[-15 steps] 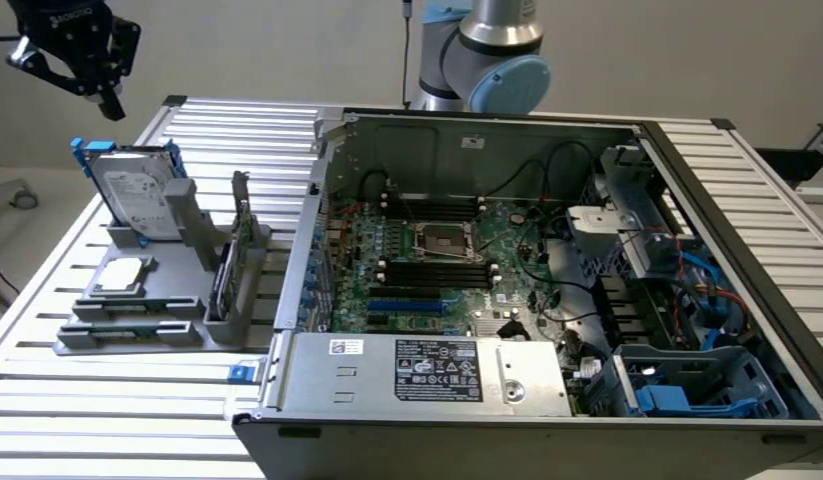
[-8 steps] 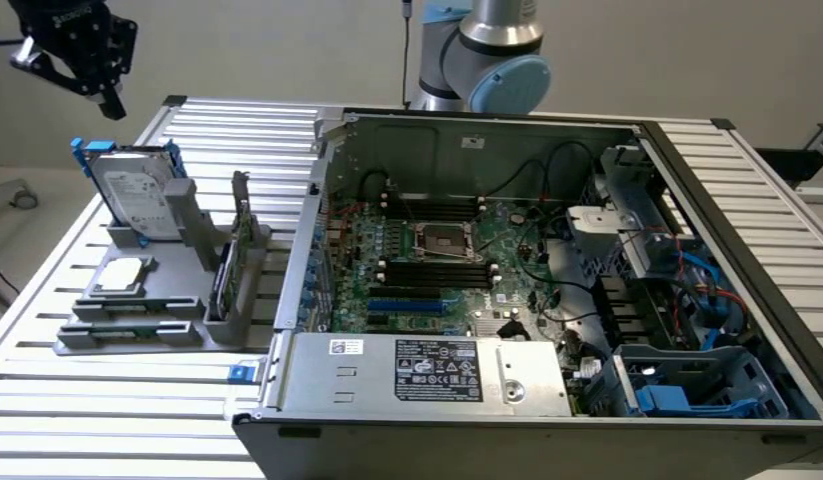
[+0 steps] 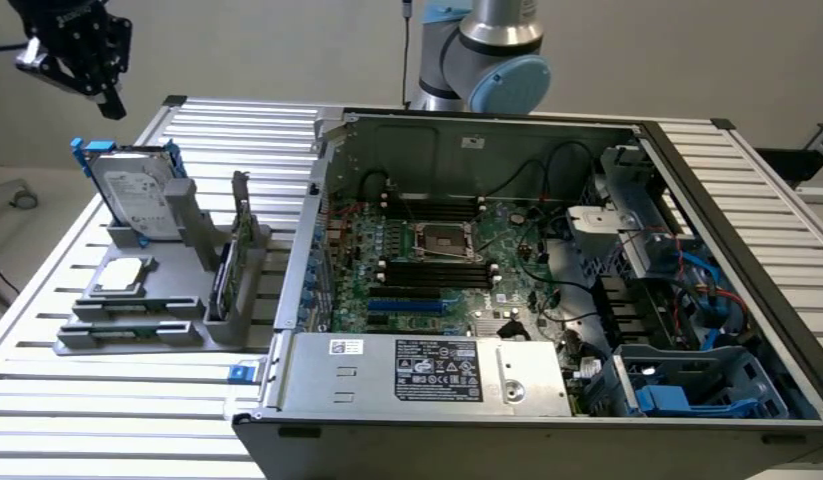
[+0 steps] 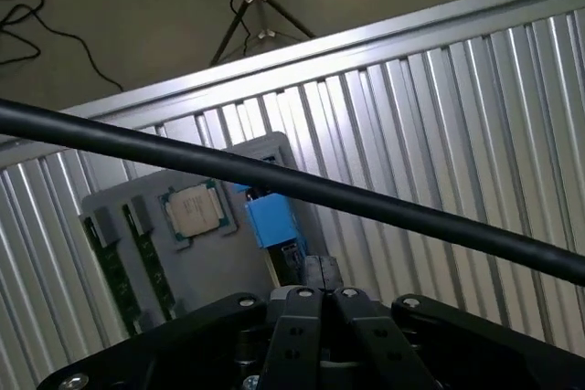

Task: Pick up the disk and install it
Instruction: 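Pick up the disk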

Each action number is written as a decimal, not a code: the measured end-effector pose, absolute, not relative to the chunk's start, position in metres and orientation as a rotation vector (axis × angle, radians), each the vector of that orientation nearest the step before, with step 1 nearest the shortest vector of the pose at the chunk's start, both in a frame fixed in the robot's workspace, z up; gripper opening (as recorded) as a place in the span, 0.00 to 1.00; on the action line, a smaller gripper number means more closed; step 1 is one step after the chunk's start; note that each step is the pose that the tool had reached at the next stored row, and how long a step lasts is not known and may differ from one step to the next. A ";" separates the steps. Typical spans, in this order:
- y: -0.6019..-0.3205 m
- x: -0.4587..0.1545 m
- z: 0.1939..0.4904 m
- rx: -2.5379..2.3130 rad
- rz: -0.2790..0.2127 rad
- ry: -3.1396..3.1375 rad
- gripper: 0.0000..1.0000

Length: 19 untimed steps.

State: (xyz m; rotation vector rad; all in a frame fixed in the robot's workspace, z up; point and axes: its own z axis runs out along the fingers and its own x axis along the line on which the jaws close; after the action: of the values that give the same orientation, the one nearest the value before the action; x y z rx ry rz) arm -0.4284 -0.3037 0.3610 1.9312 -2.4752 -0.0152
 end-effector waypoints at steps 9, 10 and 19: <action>-0.304 -0.428 0.361 2.126 -0.015 -2.309 0.11; -0.304 -0.428 0.361 2.147 -0.015 -2.290 0.11; -0.304 -0.428 0.361 2.322 -0.015 -2.110 0.11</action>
State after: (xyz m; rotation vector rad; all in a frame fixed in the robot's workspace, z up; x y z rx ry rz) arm -0.4284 -0.3036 0.3610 2.3223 -2.1101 -0.0151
